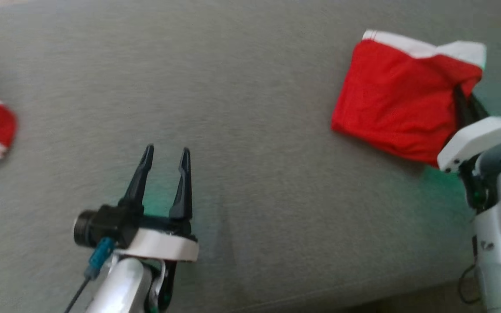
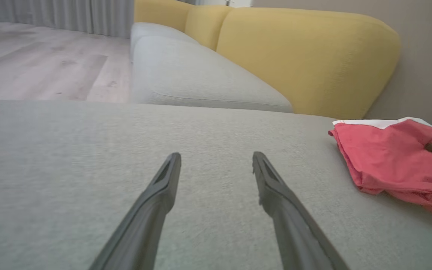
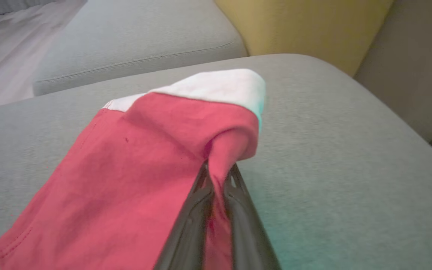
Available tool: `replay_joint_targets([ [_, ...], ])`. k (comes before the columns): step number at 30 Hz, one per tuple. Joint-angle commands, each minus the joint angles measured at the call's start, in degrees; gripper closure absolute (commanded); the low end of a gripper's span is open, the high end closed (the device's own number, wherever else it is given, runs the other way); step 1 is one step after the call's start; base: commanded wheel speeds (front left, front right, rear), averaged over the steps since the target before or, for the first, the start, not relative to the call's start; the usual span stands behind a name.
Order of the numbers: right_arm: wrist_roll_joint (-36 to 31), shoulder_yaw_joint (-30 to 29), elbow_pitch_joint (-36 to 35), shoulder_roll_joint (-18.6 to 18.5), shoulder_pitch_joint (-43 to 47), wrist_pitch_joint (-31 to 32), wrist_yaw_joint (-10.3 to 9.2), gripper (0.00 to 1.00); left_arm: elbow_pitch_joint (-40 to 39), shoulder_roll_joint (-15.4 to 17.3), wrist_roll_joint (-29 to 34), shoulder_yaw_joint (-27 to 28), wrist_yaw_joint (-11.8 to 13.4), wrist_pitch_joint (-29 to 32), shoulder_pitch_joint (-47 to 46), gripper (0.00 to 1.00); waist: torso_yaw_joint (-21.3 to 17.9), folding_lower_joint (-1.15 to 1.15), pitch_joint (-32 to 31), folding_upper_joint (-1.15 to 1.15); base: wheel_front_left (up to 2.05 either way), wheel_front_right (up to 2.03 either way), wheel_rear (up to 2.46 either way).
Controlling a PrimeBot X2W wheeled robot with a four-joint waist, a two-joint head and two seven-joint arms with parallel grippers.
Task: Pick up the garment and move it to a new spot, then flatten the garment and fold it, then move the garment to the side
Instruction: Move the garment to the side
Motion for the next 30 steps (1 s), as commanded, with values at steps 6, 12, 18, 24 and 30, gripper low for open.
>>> replay_joint_targets([
  [6,0.0,-0.4,-1.7,-2.4,-5.2,-0.7,0.21,1.00,-3.7,1.1,1.3,0.3,-0.1,1.8,-4.1,0.00,-5.1,-0.01,6.2,0.00,0.00,0.00,0.00],
  [12,-1.6,-0.5,0.4,-6.7,-9.7,0.8,0.21,1.00,-4.8,1.3,1.7,-0.2,0.1,2.4,-4.8,0.00,-2.0,-0.01,7.6,0.00,0.00,0.00,0.00],
  [18,-5.7,-2.0,5.8,-14.1,-16.1,3.8,0.21,1.00,-6.0,1.6,1.8,-0.2,0.7,2.6,-4.9,0.00,3.2,-0.01,9.4,0.00,0.00,0.00,0.00],
  [24,-10.5,-7.2,11.3,-20.5,-20.1,4.3,0.21,0.90,-6.5,1.2,1.5,-0.5,1.2,2.0,-4.5,0.00,7.9,-0.01,10.8,0.00,0.00,0.00,0.00],
  [30,-17.0,-10.0,12.8,-21.3,-22.4,-0.5,0.21,0.00,-6.0,0.8,1.2,-0.6,1.3,1.2,-4.6,0.00,9.0,-0.01,11.2,0.00,0.00,0.00,0.00],
])
